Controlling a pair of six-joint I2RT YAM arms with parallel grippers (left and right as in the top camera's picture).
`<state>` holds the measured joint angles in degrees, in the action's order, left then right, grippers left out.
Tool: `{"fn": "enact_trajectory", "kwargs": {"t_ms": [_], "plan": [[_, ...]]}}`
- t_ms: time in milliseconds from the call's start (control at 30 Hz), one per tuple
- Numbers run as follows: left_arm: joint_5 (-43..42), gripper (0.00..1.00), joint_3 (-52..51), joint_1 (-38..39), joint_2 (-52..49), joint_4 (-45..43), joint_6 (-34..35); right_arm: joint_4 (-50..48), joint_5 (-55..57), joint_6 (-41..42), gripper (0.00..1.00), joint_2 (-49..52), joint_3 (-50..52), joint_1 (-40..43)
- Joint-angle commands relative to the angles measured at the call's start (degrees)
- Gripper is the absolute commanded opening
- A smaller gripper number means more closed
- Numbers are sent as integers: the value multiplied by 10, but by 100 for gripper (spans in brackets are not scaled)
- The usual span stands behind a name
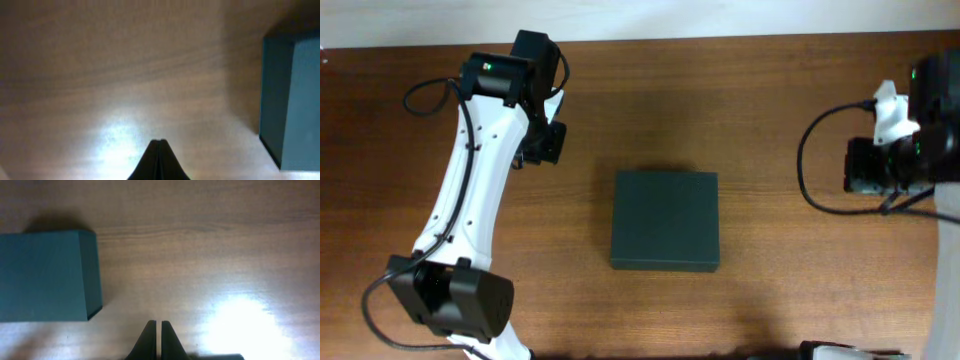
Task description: Pack container
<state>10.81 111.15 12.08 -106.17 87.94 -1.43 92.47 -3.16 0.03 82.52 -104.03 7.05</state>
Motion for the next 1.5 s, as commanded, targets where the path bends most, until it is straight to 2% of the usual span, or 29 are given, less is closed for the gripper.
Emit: {"fn": "enact_trajectory", "kwargs": {"t_ms": [0, 267, 433, 700, 933, 1467], "plan": [[3, 2, -35, 1, 66, -31, 10, -40, -56, -10, 4, -38, 83, -4], [-23, 2, -197, -16, 180, -151, 10, -174, -99, -17, 4, -82, 281, -80], [-50, 2, -313, -43, 235, -229, 10, -254, -99, -17, 4, -79, 341, -173], [-80, 2, -429, -60, 242, -313, 10, -315, -97, -17, 4, -38, 378, -304], [-83, 2, -450, -60, 242, -339, 12, -351, -93, -28, 4, 28, 381, -360], [-83, 2, -450, -60, 242, -332, 12, -368, -93, -30, 4, 116, 392, -363]]}}
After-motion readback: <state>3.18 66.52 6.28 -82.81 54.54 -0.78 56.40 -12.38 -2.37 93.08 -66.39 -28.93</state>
